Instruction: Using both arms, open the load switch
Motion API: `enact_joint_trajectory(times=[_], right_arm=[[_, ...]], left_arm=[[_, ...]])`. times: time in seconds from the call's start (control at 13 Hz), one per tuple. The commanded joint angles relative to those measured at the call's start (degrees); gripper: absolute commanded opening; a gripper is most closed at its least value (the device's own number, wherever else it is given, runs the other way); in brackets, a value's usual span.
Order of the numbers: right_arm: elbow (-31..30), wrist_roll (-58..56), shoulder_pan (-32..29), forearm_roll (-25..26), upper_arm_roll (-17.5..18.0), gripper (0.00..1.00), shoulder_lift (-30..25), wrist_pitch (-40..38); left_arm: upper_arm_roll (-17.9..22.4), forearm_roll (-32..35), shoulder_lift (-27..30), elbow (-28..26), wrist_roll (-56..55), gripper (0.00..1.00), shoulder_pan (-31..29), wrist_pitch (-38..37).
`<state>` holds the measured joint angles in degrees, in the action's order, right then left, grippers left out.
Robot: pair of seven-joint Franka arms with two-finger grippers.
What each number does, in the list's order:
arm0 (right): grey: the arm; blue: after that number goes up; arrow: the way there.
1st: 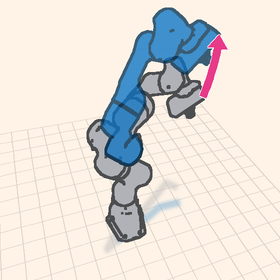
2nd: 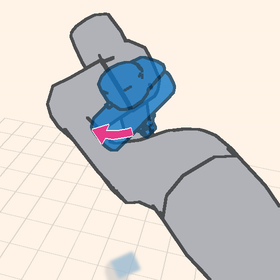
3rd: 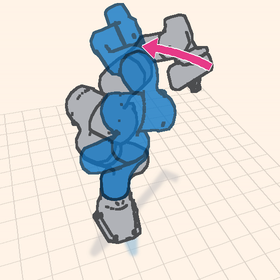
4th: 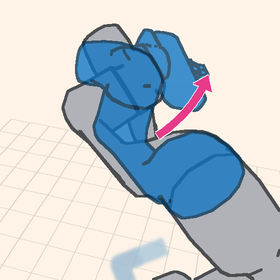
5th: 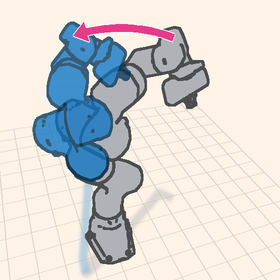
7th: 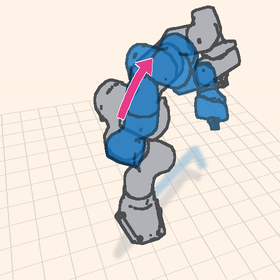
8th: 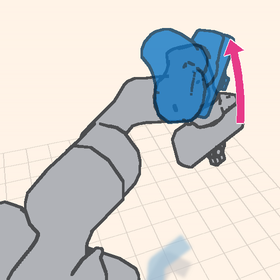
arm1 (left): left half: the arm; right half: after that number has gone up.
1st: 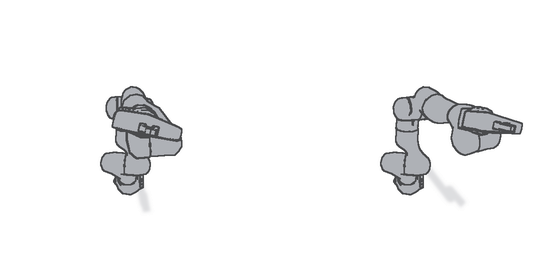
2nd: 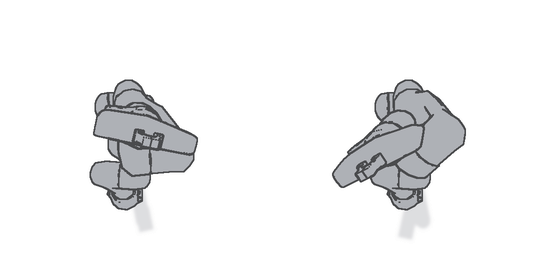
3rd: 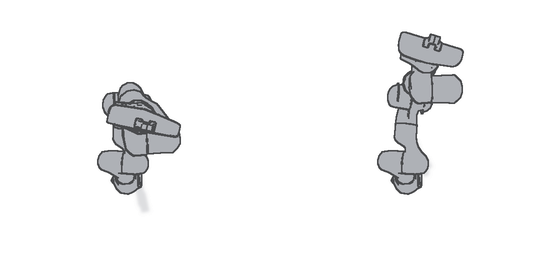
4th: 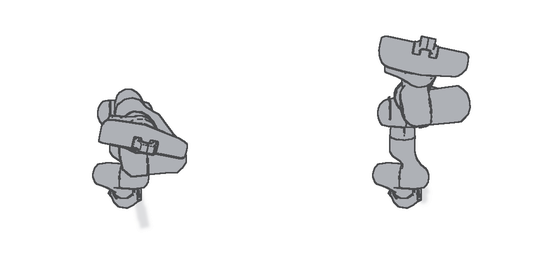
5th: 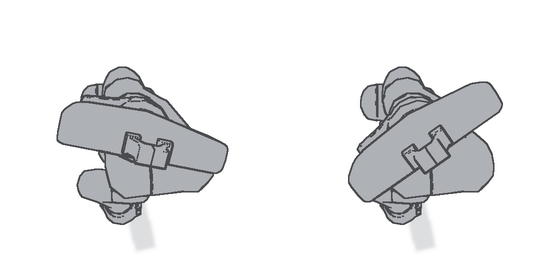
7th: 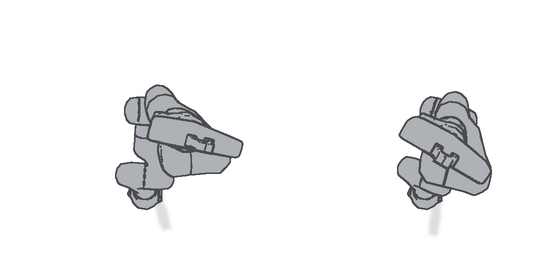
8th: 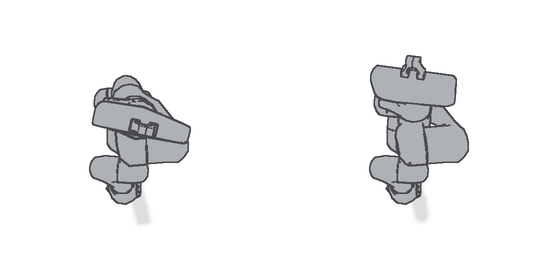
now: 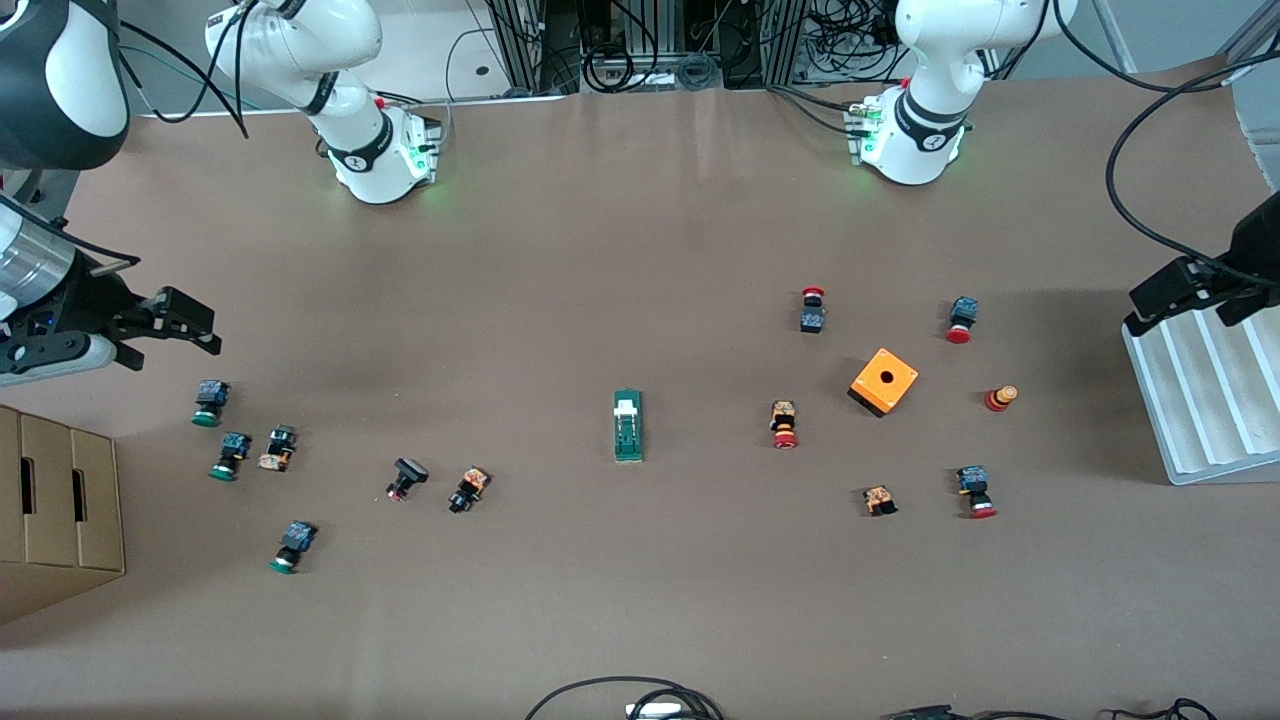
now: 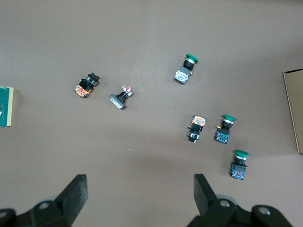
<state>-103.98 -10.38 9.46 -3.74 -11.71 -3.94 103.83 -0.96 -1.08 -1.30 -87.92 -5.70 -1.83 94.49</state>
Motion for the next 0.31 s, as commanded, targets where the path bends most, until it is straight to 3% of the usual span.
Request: enact_joint_trajectory(times=[0.0, 0.23], right_arm=[[0.62, 0.45, 0.30, 0.84, -0.15, 1.00, -0.54, -1.34], [0.62, 0.45, 0.30, 0.84, -0.15, 1.00, -0.45, -1.08]], left_arm=[[0.25, -0.32, -0.19, 0.12, 0.43, 1.00, -0.28, -1.23], [0.34, -0.24, -0.54, 0.21, 1.47, 1.00, -0.37, -3.60]])
